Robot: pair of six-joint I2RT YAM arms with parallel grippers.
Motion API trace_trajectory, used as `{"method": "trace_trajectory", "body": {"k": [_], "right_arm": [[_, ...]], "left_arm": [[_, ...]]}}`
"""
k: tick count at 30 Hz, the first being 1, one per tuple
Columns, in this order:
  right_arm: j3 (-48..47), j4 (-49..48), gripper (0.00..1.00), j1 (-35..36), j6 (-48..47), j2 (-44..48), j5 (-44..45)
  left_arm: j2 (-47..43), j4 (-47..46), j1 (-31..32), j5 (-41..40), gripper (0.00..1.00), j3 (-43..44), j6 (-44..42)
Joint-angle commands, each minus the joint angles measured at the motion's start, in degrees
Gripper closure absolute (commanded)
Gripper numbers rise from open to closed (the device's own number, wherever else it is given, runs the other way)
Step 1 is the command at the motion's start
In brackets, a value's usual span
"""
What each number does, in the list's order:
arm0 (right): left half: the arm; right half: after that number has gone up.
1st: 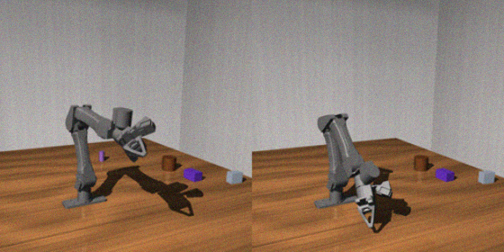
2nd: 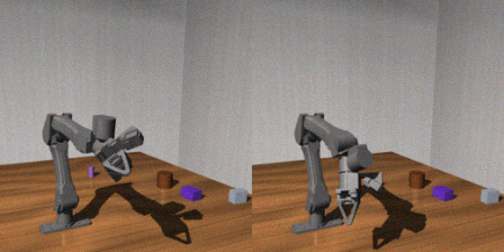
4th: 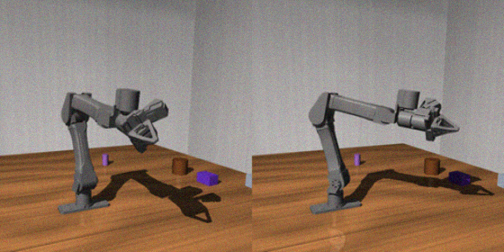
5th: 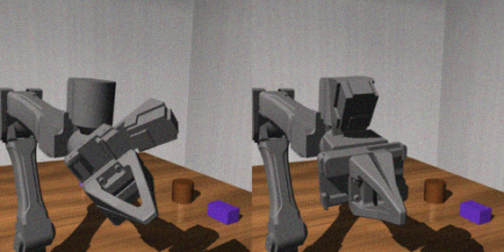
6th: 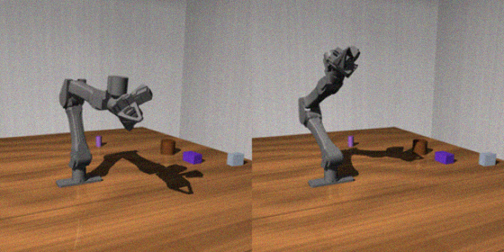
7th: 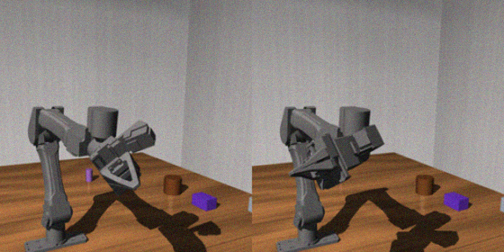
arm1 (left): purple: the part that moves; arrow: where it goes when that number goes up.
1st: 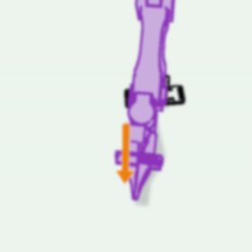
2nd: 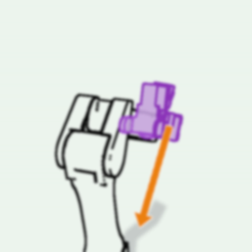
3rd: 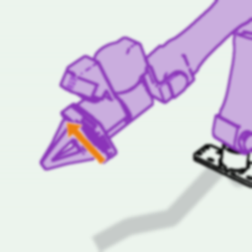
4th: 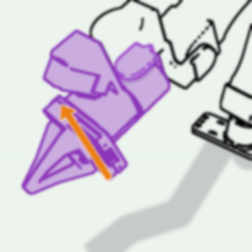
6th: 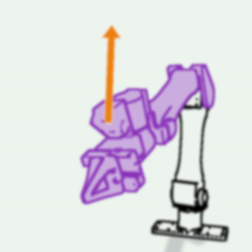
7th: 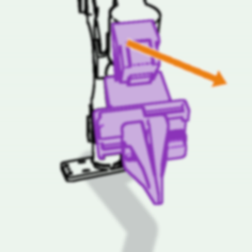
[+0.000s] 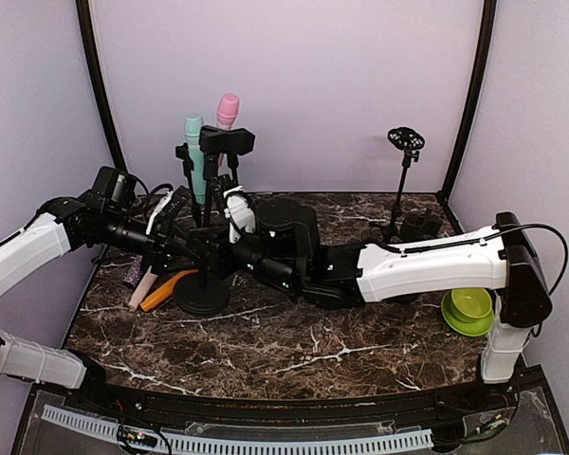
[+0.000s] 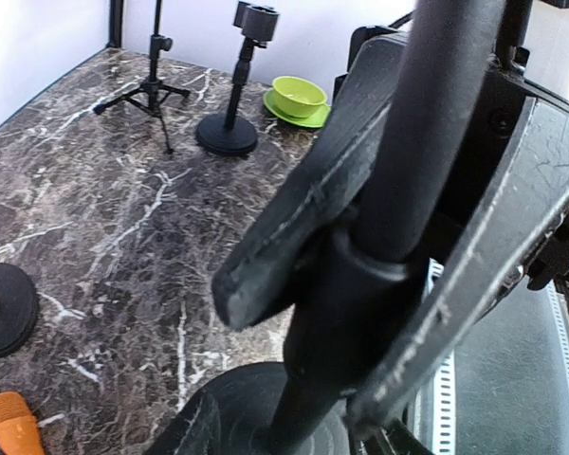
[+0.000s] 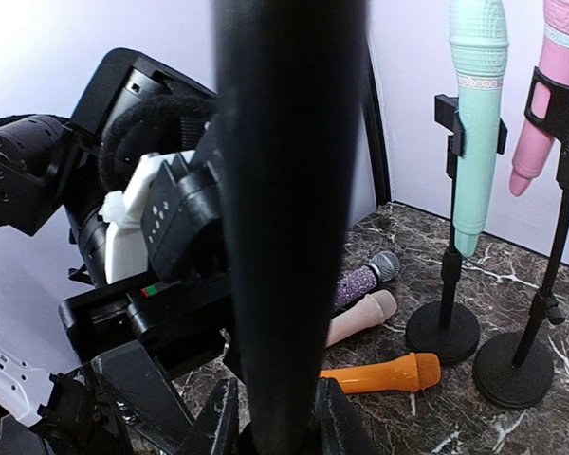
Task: Remove the microphone from the stand
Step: Unscrew the knob on the stand of the microphone stand.
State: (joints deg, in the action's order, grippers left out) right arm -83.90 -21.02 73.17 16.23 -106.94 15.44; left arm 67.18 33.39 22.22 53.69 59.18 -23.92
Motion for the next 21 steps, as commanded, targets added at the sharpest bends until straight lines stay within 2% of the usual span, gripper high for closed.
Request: {"method": "trace_trajectory", "body": {"k": [1, 3, 6, 8, 12, 13, 14, 15, 18, 19, 21], "right_arm": [[-1.77, -9.4, 1.0, 1.1, 1.43, 0.95, -1.3], [-1.19, -11.36, 1.0, 1.19, 2.81, 1.16, -3.12], [-0.85, -12.12, 1.0, 1.44, 3.49, 1.23, -3.53], [-0.45, -12.57, 1.0, 1.46, 3.76, 1.44, -3.49], [-0.55, -12.71, 1.0, 1.5, 4.43, 1.64, -3.87], [-0.61, -12.82, 1.0, 1.47, 4.73, 1.64, -4.19], [-0.67, -12.78, 0.93, 1.5, 4.97, 1.63, -4.33], [-0.73, -12.69, 0.75, 1.46, 5.39, 1.64, -4.63], [-0.69, -11.5, 0.39, 1.45, 6.92, 1.8, -3.76], [-0.4, -10.94, 0.34, 1.43, 7.66, 2.01, -3.11], [-0.3, -8.75, 0.31, 1.39, 9.84, 2.37, -0.38]], "left_arm": [[-0.88, 2.31, 0.73, 5.8, 0.51, -2.09, -0.68], [-1.23, 2.11, 0.74, 6.37, 0.5, -2.41, -0.68], [-1.73, 2.13, 0.8, 7.42, 0.57, -2.34, -0.63], [-2.02, 2.29, 0.78, 8.03, 0.67, -2.27, -0.69], [-2.38, 2.57, 0.75, 8.38, 0.99, -1.9, -0.74], [-2.46, 2.35, 0.73, 8.55, 1.0, -1.8, -0.28], [-2.66, 1.81, 0.73, 8.67, 1.0, -1.71, 0.66], [-2.92, 0.59, 0.8, 8.56, 1.0, -1.7, 2.02], [-3.92, -3.93, 0.8, 7.3, 1.0, -1.48, 7.53], [-4.24, -5.48, 0.73, 7.04, 1.0, -1.23, 9.28], [-4.8, -9.0, 0.74, 5.31, 1.0, -0.88, 12.84]]}}
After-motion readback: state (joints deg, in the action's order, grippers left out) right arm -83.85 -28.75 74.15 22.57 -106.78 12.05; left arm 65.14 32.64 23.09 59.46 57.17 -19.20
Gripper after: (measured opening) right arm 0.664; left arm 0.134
